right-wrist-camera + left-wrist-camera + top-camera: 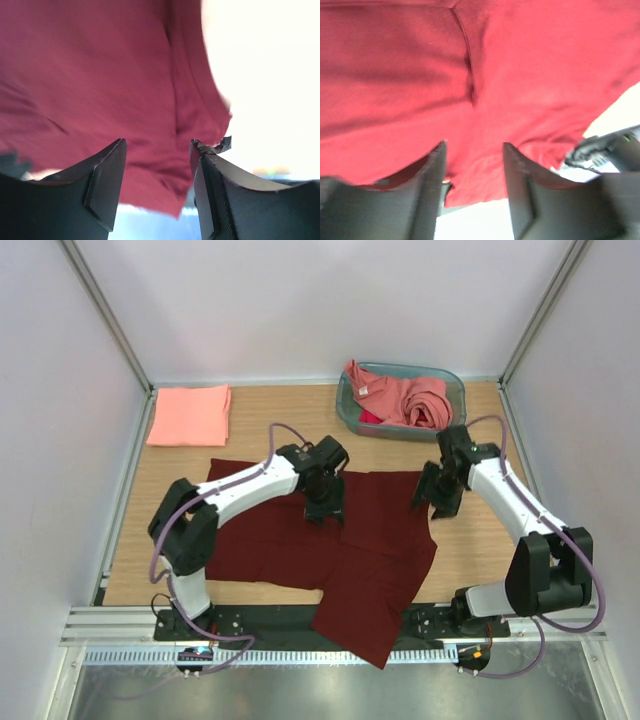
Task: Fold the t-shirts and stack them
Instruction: Fold the tshirt
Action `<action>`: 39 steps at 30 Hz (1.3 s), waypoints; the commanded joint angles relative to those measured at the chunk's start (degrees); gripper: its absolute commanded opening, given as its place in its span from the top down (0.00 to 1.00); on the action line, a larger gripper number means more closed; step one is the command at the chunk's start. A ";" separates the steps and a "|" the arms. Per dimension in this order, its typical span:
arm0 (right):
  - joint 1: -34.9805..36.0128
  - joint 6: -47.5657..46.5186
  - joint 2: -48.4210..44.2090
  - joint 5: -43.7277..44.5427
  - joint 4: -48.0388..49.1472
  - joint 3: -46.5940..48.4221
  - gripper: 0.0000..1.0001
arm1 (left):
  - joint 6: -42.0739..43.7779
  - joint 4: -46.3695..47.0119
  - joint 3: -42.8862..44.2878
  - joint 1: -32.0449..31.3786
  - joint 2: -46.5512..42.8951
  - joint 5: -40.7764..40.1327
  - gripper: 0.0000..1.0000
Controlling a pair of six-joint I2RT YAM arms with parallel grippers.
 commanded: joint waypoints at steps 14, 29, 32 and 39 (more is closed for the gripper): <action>0.10 -1.56 24.00 15.79 6.92 25.57 0.52 | 15.09 -3.15 -0.27 29.28 -10.75 -1.17 0.50; 0.36 3.36 30.86 16.66 16.85 22.50 0.66 | 16.50 -1.82 9.06 44.05 10.00 -0.98 0.58; 0.28 5.12 32.88 18.33 17.56 22.76 0.66 | 15.89 -1.56 9.15 44.49 13.07 -2.57 0.59; -0.16 7.84 36.40 26.07 20.28 21.35 0.64 | 15.27 -2.00 11.34 44.58 17.47 -4.25 0.57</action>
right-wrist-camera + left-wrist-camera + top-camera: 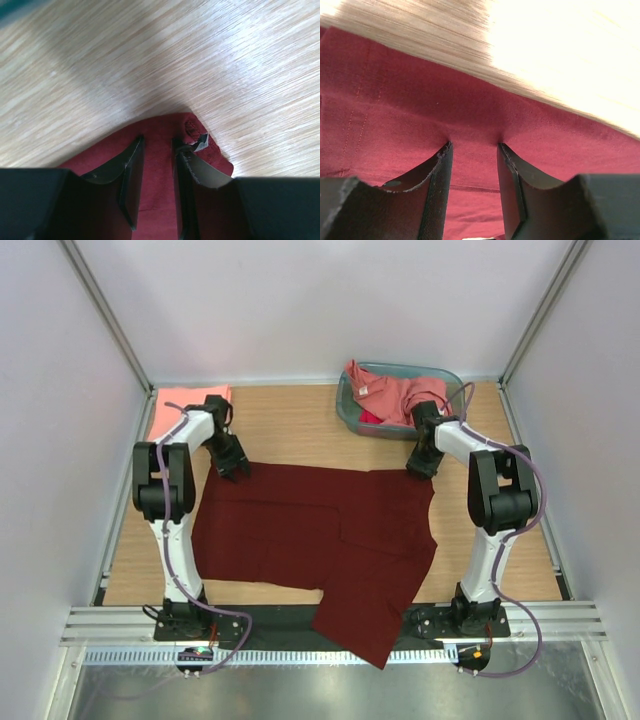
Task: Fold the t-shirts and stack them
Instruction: Fold the tshirt
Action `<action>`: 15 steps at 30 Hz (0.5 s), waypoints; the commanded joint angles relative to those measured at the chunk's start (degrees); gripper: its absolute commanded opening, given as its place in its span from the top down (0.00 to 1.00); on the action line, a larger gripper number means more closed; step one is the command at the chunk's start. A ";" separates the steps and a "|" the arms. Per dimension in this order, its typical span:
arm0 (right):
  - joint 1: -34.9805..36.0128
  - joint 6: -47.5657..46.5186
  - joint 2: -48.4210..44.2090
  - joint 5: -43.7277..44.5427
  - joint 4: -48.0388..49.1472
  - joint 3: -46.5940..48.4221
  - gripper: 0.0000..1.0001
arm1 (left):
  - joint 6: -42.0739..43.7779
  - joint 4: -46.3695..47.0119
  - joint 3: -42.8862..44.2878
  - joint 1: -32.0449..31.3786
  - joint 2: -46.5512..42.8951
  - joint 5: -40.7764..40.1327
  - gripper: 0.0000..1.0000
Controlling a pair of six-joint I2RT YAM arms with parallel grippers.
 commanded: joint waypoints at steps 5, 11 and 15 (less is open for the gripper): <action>-0.56 1.97 3.88 10.94 7.25 -1.30 0.62 | -0.12 0.90 4.47 0.54 6.21 -2.63 0.57; -1.00 -1.11 6.95 11.57 6.48 5.10 0.61 | -0.38 0.03 9.13 0.63 8.67 -2.98 0.56; -0.74 -3.56 7.22 9.90 5.41 6.36 0.60 | -0.03 0.20 11.15 0.54 8.51 -3.42 0.50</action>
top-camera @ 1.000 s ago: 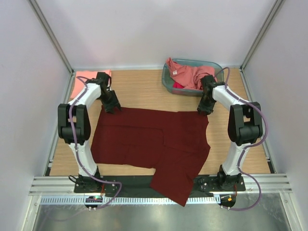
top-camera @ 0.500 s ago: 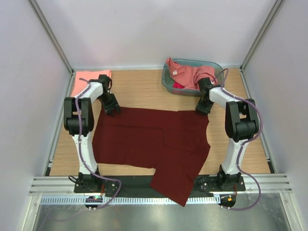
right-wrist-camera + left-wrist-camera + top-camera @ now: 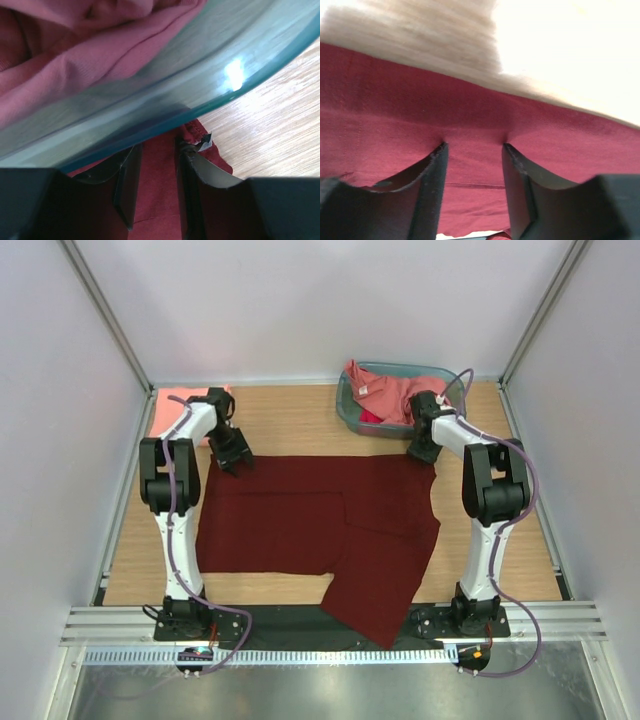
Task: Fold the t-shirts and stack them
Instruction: Fold the tshirt
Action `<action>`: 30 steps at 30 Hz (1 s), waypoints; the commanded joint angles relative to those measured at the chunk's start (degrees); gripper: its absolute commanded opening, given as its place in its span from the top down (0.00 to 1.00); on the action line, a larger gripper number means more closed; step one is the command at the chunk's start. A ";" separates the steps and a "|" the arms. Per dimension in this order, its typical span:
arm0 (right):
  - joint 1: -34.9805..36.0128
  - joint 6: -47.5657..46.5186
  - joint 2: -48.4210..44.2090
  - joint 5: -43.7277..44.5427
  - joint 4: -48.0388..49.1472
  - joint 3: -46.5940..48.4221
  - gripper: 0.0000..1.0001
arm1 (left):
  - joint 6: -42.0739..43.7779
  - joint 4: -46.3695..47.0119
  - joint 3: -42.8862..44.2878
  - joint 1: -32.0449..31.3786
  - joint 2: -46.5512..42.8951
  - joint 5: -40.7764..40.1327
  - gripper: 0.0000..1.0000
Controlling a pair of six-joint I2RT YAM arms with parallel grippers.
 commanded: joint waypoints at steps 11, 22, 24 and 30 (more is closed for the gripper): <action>3.69 -3.64 -8.87 5.65 -20.50 6.43 0.34 | -0.60 3.33 -7.15 -0.07 -16.56 -4.56 0.36; 29.96 -6.02 -29.95 -9.64 -24.56 -8.40 0.28 | -11.31 2.54 -44.77 7.64 -49.36 -4.57 0.42; 36.09 -4.18 -31.72 -12.27 -23.33 -10.70 0.28 | -12.90 2.11 -49.52 12.90 -54.45 -2.64 0.46; 44.83 -0.13 -36.91 -17.11 -20.61 -17.81 0.28 | -15.46 -0.54 -55.78 20.30 -57.74 -6.14 0.46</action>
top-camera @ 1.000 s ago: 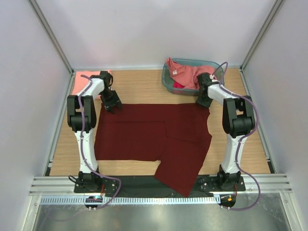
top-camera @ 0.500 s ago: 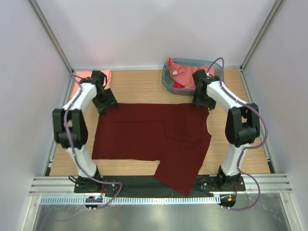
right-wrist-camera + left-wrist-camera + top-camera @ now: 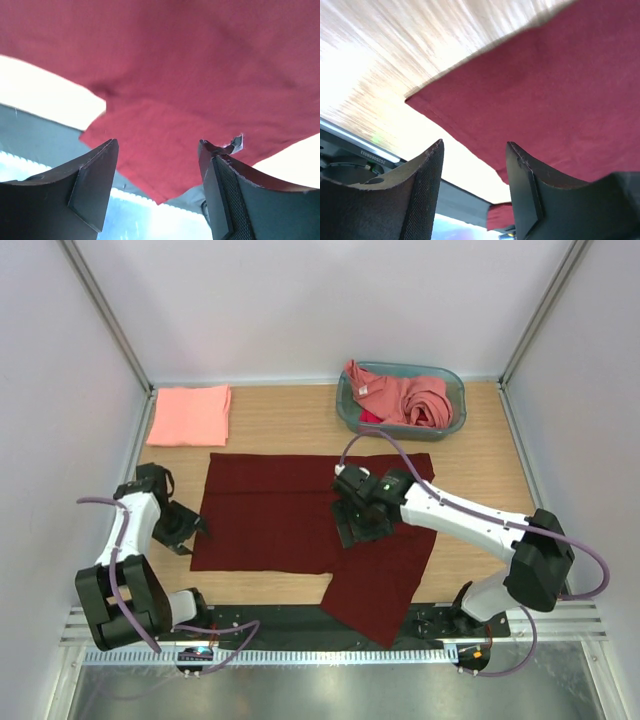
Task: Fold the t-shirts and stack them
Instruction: Fold the tshirt
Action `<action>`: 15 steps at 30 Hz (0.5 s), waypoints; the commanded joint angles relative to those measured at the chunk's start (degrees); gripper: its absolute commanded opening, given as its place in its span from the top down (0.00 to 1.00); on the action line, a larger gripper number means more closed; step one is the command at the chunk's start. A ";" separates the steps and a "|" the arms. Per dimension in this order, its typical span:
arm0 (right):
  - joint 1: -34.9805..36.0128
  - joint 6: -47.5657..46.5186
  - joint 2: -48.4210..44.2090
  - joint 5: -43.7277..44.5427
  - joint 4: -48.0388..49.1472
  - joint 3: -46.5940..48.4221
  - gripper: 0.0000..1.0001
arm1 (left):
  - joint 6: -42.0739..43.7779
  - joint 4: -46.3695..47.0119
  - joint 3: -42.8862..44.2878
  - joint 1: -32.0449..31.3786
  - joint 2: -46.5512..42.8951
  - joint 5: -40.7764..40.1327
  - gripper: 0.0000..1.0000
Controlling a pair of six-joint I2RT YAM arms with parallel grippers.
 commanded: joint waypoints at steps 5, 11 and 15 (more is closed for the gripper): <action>1.93 3.81 -8.45 -4.29 2.69 -8.39 0.28 | -4.80 2.64 -2.83 6.98 0.85 -2.61 0.45; 1.85 3.63 -10.39 -6.84 4.61 -10.59 0.28 | -8.93 2.91 -3.81 9.27 3.13 -9.01 0.44; 1.93 3.28 -9.08 -7.72 5.76 -10.59 0.28 | -10.95 4.93 -5.47 9.28 5.68 -8.41 0.47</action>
